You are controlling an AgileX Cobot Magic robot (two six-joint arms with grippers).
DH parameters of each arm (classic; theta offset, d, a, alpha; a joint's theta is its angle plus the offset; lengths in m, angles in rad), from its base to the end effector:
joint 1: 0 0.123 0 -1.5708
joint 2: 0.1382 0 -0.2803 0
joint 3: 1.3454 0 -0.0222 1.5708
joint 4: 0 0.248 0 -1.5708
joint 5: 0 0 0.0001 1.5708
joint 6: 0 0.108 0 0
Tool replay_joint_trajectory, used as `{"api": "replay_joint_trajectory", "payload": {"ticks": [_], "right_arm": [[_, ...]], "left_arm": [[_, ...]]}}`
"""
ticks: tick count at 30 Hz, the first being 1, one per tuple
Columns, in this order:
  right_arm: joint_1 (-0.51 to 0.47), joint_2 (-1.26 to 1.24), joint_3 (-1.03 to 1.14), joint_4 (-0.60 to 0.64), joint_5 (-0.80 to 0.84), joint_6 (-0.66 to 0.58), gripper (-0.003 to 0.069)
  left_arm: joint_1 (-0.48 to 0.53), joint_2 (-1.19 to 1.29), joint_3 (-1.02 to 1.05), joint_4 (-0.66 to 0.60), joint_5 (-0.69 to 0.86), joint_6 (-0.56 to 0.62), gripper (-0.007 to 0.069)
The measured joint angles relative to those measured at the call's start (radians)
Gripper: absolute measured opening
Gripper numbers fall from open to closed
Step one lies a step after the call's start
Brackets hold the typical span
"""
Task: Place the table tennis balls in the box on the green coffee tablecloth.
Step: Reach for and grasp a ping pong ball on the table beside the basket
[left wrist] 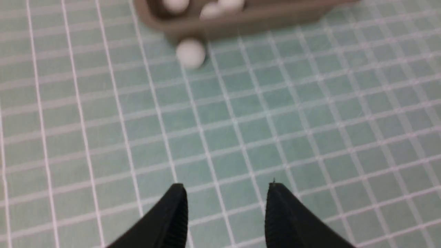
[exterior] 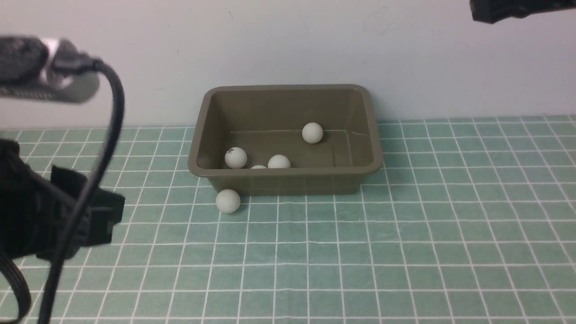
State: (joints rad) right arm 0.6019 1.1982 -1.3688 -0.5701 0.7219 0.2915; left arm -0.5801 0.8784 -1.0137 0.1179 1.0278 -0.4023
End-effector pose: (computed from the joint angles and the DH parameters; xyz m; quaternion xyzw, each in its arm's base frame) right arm 0.2384 0.1170 0.4428 -0.2071 0.7940 -0.0248 0.5711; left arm 0.1432 -0.0808 0.3604 0.0916 0.9215 -0.1246 0.3562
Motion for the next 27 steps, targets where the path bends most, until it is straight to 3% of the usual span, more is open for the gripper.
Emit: {"api": "replay_joint_trajectory", "payload": {"ticks": [4, 14, 23, 27], "right_arm": [[0.000, 0.000, 0.000, 0.000, 0.000, 0.000, 0.0261], [0.000, 0.000, 0.000, 0.024, -0.001, 0.000, 0.0261], [0.000, 0.000, 0.000, 0.027, -0.001, 0.000, 0.0261], [0.000, 0.000, 0.000, 0.027, -0.001, 0.000, 0.0261]], "left_arm": [[0.000, 0.003, 0.103, -0.003, -0.025, -0.006, 0.0288], [0.000, 0.144, 0.368, -0.035, -0.561, -0.008, 0.0288], [0.051, 0.443, 0.382, 0.154, -0.932, 0.024, 0.0288], [0.120, 0.502, 0.382, 0.146, -1.011, -0.023, 0.0288]]}}
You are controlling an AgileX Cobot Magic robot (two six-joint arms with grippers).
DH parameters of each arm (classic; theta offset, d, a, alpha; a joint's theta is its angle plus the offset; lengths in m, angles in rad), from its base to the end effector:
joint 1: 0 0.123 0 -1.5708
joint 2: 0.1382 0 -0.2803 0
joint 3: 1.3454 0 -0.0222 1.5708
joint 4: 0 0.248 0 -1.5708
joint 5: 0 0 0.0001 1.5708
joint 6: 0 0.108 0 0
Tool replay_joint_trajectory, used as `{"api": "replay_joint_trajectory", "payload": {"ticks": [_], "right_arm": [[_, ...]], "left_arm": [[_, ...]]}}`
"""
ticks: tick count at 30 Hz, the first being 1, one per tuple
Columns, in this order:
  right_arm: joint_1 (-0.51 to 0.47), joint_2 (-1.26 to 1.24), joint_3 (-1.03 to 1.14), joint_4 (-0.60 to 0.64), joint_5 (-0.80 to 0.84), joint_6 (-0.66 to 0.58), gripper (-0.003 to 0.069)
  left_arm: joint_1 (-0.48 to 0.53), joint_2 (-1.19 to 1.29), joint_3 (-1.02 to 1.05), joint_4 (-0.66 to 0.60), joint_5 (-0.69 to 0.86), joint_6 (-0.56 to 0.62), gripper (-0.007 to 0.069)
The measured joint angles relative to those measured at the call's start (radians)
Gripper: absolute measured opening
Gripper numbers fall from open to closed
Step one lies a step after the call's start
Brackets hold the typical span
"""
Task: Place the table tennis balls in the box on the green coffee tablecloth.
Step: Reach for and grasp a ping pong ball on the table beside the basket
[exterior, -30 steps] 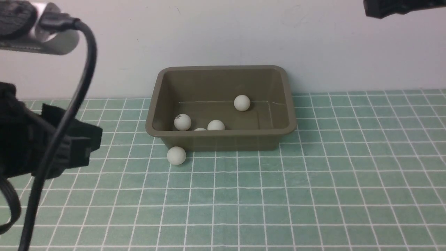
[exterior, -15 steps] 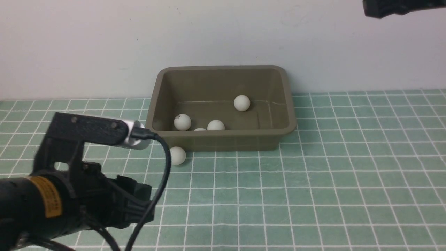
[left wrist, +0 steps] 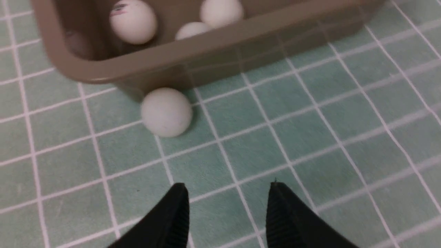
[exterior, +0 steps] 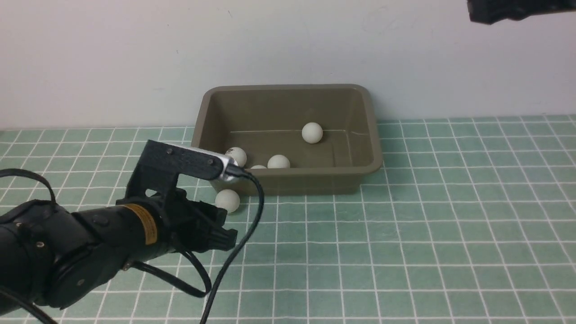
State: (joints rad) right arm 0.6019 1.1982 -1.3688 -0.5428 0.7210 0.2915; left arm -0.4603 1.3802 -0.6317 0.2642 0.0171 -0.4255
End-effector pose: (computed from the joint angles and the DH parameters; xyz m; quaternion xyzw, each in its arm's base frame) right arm 0.2377 0.1185 0.4419 -0.2039 0.7975 -0.0124 0.5677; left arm 0.2500 -0.1234 0.2003 0.1334 0.8921 -0.1301 0.4117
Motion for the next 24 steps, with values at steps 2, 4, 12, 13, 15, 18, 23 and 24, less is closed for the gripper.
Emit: {"api": "replay_joint_trajectory", "payload": {"ticks": [2, 4, 12, 13, 15, 18, 23, 24], "right_arm": [[0.000, 0.000, 0.000, 0.000, 0.000, 0.000, 0.0261], [0.000, 0.000, 0.000, 0.000, 0.000, 0.000, 0.0261], [0.000, 0.000, 0.000, 0.000, 0.001, 0.000, 0.0261], [0.000, 0.000, 0.000, 0.000, 0.001, 0.000, 0.0261], [0.000, 0.000, 0.000, 0.000, 0.001, 0.000, 0.0261], [0.000, 0.000, 0.000, 0.000, 0.001, 0.000, 0.0261], [0.000, 0.000, 0.000, 0.001, 0.001, 0.000, 0.0261], [0.000, 0.000, 0.000, 0.003, 0.001, 0.000, 0.0261]], "left_arm": [[0.015, 0.009, 0.000, -0.003, -0.011, -0.020, 0.0288], [0.055, 0.023, 0.000, 0.002, -0.042, -0.064, 0.0288], [0.152, 0.097, 0.000, 0.060, -0.139, -0.103, 0.0288], [0.157, 0.114, 0.000, 0.076, -0.156, -0.110, 0.0286], [0.159, 0.141, 0.000, 0.110, -0.184, -0.121, 0.0278], [0.159, 0.194, 0.000, 0.195, -0.260, -0.144, 0.0262], [0.159, 0.306, 0.000, 0.420, -0.458, -0.260, 0.0237], [0.159, 0.326, 0.000, 0.452, -0.476, -0.280, 0.0237]]}}
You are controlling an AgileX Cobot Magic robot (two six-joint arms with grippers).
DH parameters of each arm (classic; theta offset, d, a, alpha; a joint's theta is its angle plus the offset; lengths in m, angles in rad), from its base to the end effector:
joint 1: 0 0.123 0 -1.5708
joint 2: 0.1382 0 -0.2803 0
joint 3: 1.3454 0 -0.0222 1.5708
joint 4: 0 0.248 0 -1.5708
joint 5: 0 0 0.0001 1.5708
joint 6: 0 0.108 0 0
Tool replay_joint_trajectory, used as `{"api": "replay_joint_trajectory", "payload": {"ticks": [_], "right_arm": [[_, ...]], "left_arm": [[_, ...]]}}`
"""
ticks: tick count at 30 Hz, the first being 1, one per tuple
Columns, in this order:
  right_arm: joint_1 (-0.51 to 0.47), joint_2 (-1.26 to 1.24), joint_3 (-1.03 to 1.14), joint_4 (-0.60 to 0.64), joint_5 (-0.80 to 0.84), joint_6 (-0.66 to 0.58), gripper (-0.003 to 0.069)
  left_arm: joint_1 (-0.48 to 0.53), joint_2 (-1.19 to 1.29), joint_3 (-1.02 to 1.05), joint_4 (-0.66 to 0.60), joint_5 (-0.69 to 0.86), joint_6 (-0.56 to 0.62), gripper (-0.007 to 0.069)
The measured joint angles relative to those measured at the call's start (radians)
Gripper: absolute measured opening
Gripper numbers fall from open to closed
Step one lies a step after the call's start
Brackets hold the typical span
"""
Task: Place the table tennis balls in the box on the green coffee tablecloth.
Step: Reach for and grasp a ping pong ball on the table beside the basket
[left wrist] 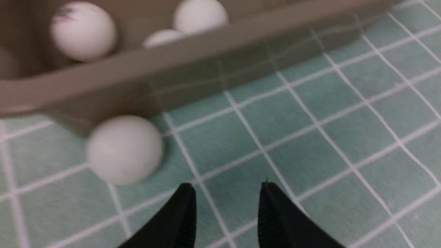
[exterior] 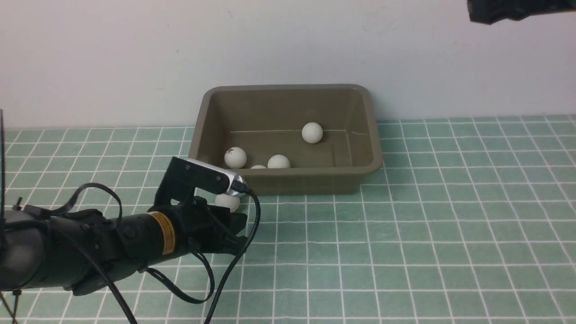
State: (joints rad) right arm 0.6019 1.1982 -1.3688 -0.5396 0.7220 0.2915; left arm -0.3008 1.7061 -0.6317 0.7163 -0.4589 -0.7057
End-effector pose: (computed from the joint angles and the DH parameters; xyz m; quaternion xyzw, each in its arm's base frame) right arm 0.2376 0.1186 0.4417 -0.2034 0.7982 -0.0112 0.5669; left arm 0.2909 -0.1231 0.1372 0.1794 0.8659 -0.2058 0.4191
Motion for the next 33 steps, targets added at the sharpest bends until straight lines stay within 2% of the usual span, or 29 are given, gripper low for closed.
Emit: {"api": "replay_joint_trajectory", "payload": {"ticks": [2, 7, 13, 14, 17, 26, 28, 33], "right_arm": [[0.000, 0.000, 0.000, 0.000, 0.000, 0.000, 0.0261], [0.000, 0.000, 0.000, 0.005, 0.000, 0.000, 0.0261], [0.000, 0.000, 0.000, 0.008, 0.000, 0.000, 0.0261], [0.000, 0.000, 0.000, 0.008, 0.000, 0.000, 0.0261], [0.000, 0.000, 0.000, 0.008, 0.000, -0.001, 0.0261], [0.000, 0.000, 0.000, 0.012, 0.000, -0.001, 0.0261], [0.000, 0.000, 0.000, 0.012, -0.003, -0.001, 0.0261], [0.000, 0.000, 0.000, 0.012, -0.017, -0.001, 0.0261]], "left_arm": [[0.000, 0.043, -0.001, 0.050, -0.034, -0.035, 0.0239], [0.000, 0.081, -0.001, 0.069, -0.043, -0.049, 0.0288], [0.000, 0.081, -0.002, 0.052, -0.063, -0.018, 0.0446], [0.000, 0.081, -0.002, 0.023, -0.059, 0.004, 0.0484], [0.000, 0.081, -0.002, -0.072, -0.036, 0.059, 0.0514], [0.000, 0.082, -0.002, -0.382, -0.062, 0.286, 0.0521], [0.000, 0.091, -0.009, -0.426, -0.069, 0.310, 0.0521], [0.000, 0.165, -0.060, -0.442, -0.082, 0.324, 0.0521]]}}
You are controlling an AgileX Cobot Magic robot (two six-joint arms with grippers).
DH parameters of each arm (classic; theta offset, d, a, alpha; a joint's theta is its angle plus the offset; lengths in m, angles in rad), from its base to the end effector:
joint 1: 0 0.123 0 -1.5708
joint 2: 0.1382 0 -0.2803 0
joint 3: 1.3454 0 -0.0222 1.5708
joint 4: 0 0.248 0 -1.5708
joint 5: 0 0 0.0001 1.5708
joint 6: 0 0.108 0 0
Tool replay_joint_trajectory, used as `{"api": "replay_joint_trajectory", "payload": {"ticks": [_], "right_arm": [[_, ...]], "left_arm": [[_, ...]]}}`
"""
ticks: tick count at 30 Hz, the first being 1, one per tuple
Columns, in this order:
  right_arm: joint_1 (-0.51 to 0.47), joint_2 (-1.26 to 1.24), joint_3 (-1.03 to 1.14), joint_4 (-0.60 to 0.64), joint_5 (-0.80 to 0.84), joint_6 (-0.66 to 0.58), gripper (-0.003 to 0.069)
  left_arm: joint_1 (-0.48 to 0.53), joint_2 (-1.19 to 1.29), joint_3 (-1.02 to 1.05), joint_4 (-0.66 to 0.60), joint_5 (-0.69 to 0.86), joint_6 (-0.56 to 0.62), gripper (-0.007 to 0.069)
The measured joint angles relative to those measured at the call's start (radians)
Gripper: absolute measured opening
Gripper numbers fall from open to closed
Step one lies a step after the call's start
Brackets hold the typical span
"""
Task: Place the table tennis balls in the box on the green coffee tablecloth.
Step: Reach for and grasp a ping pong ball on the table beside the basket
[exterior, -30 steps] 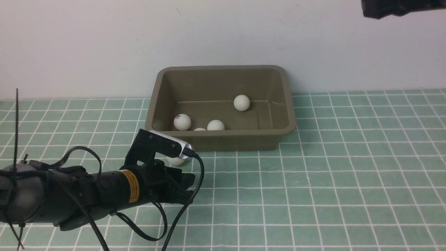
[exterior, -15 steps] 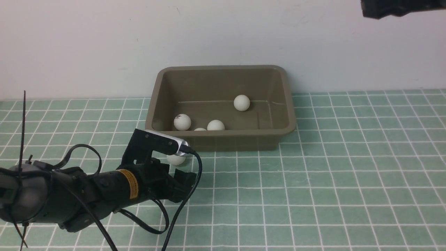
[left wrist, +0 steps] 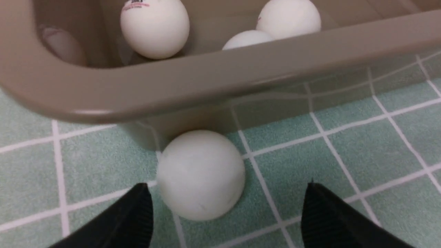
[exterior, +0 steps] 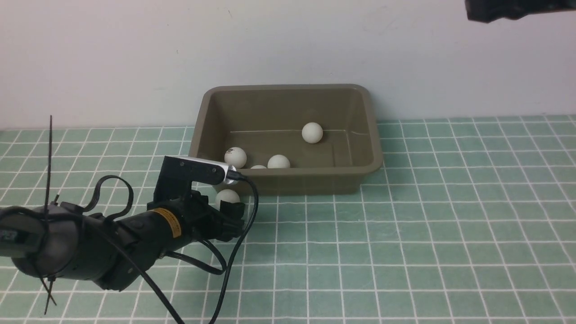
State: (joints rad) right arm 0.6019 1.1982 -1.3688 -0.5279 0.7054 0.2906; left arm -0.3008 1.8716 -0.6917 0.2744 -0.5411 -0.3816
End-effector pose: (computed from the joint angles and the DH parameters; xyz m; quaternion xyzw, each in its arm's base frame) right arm 0.2375 0.1203 0.4427 -0.2038 0.7951 -0.0027 0.5712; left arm 0.3232 -0.1160 0.1091 0.1017 0.8696 -0.1658 0.4539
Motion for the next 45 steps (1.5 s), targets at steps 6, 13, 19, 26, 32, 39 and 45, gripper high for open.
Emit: {"api": "replay_joint_trajectory", "payload": {"ticks": [6, 13, 19, 26, 32, 39, 45], "right_arm": [[0.000, 0.000, 0.000, 0.000, -0.001, 0.000, 0.0261], [0.000, 0.000, 0.000, 0.000, -0.002, 0.000, 0.0261], [0.000, 0.000, 0.000, 0.000, -0.002, 0.001, 0.0261], [0.000, 0.000, 0.000, 0.000, -0.002, 0.001, 0.0261], [0.000, 0.000, 0.000, -0.003, -0.002, 0.001, 0.0261], [0.000, 0.000, 0.000, -0.023, -0.008, 0.001, 0.0261], [0.000, 0.000, 0.000, -0.023, -0.025, 0.001, 0.0261]], "left_arm": [[0.000, 0.033, -0.018, -0.002, -0.033, 0.015, 0.0521], [0.000, 0.087, -0.052, -0.002, -0.079, 0.020, 0.0521], [0.000, 0.095, -0.053, -0.023, -0.111, 0.061, 0.0521], [0.000, 0.095, -0.053, -0.108, -0.113, 0.105, 0.0436], [0.000, 0.095, -0.053, -0.107, -0.118, 0.109, 0.0293], [-0.001, 0.095, -0.053, -0.081, -0.139, 0.109, 0.0250], [-0.001, 0.084, -0.058, 0.000, -0.155, 0.044, 0.0001]]}}
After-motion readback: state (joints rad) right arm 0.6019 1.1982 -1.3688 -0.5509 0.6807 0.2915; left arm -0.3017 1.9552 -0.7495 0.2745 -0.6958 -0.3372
